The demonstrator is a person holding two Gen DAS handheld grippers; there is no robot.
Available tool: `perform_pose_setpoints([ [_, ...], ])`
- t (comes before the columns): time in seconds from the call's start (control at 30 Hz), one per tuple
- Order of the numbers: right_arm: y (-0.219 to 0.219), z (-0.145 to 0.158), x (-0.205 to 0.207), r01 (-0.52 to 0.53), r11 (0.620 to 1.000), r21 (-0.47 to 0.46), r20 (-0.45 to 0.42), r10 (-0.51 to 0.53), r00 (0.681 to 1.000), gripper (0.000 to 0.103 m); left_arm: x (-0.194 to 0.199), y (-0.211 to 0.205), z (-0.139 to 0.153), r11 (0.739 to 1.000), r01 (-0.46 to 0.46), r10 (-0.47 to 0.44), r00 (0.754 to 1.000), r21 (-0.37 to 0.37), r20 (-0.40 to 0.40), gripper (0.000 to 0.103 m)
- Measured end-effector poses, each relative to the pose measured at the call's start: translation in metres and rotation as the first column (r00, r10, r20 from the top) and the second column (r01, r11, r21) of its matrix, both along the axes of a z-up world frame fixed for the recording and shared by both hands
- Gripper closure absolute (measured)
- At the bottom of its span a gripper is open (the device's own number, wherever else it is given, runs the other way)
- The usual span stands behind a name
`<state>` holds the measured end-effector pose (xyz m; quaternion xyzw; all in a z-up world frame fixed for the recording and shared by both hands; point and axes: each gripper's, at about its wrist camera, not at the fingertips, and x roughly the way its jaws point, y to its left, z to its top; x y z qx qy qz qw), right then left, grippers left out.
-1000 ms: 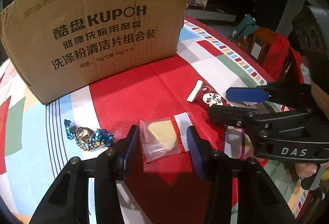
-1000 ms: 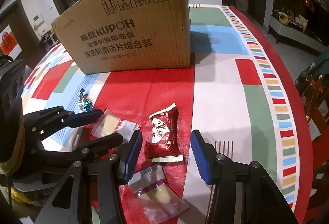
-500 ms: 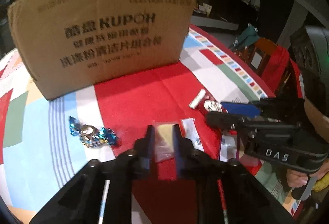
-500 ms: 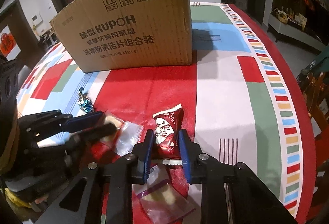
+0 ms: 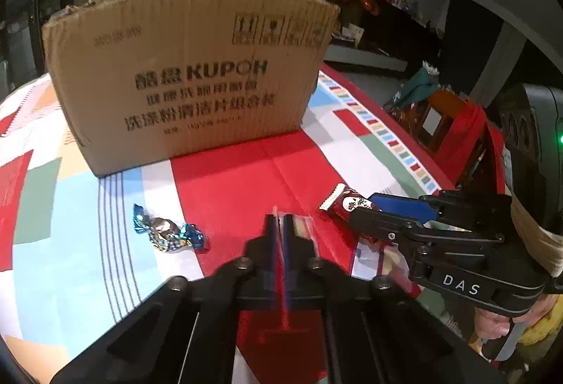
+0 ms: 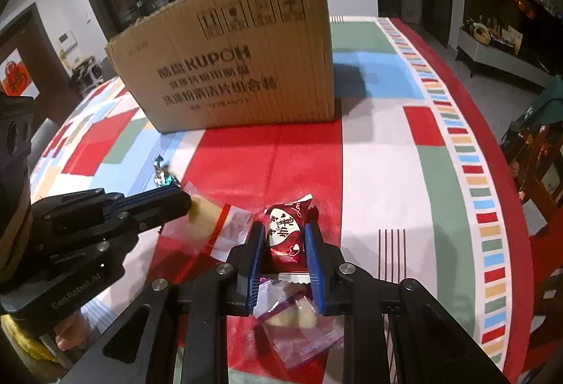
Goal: Organize snacks
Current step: 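Grasp the small clear packet with the left tool while the right tool grasps the red-white packet, then carry both held packets into the cardboard box and open both tools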
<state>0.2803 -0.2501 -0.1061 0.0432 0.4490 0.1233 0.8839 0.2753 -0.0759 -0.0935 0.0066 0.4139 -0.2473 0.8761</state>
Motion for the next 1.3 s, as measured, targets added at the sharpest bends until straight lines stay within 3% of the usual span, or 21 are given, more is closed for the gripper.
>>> perform_pose_setpoints([
  [0.67, 0.009, 0.059, -0.01, -0.018, 0.998, 0.057, 0.134, 0.011, 0.991, 0.079, -0.015, 0.012, 0.059, 0.998, -0.04, 0.046, 0.992, -0.046, 0.117, 0.101],
  [1.3, 0.031, 0.126, -0.001, -0.041, 0.995, 0.096, 0.28, 0.012, 0.96, 0.079, -0.013, 0.048, 0.126, 0.99, -0.119, 0.137, 0.951, -0.078, 0.277, 0.101],
])
